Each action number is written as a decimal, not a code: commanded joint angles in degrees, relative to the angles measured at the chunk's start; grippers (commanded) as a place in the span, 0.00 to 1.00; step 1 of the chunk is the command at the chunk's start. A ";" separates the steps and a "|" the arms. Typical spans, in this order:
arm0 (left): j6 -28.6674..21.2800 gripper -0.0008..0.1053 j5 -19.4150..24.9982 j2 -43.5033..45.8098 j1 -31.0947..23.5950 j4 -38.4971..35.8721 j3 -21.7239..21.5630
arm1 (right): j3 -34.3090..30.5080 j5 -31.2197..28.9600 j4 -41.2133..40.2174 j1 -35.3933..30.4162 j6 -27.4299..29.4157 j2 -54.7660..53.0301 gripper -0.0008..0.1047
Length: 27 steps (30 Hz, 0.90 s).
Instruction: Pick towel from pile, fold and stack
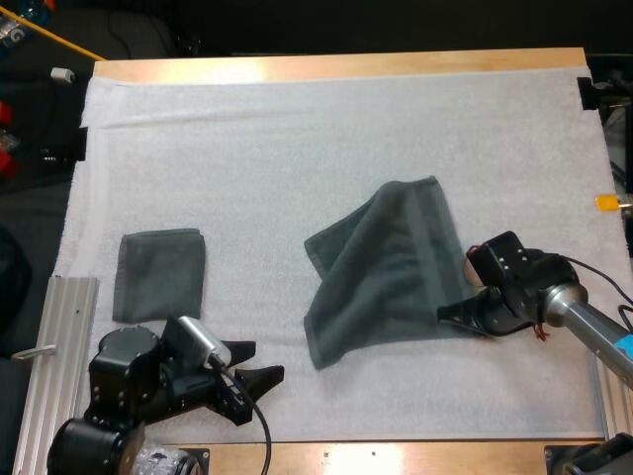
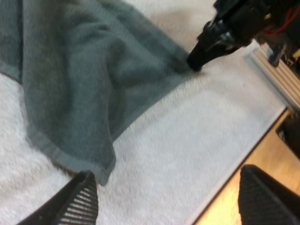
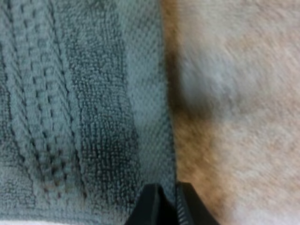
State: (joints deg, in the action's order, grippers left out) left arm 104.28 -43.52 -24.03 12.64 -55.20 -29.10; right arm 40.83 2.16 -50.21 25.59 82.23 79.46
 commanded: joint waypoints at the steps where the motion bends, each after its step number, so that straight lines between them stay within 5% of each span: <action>1: -0.44 0.58 0.47 -0.73 0.92 0.24 -0.06 | 0.00 -0.72 -2.06 -0.06 0.74 -0.81 0.01; 10: 0.50 0.58 2.83 -14.28 11.18 2.01 -0.06 | -0.17 -1.61 -4.21 -0.06 3.08 -1.38 0.01; 14: 2.30 0.58 3.16 -21.77 16.66 8.61 -0.06 | -0.17 -1.61 -4.22 -0.06 3.08 -1.38 0.01; 21: 8.41 0.58 16.77 -32.82 24.46 15.63 -0.06 | -0.17 -1.61 -4.22 -0.06 3.08 -1.38 0.01; 27: 8.78 0.58 23.00 -40.36 26.91 19.68 -0.06 | -0.17 -1.61 -4.22 -0.06 3.08 -1.38 0.01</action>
State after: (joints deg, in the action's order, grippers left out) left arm 112.57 -21.82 -64.22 39.21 -36.70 -29.10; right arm 40.73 0.63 -53.64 25.59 84.84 78.55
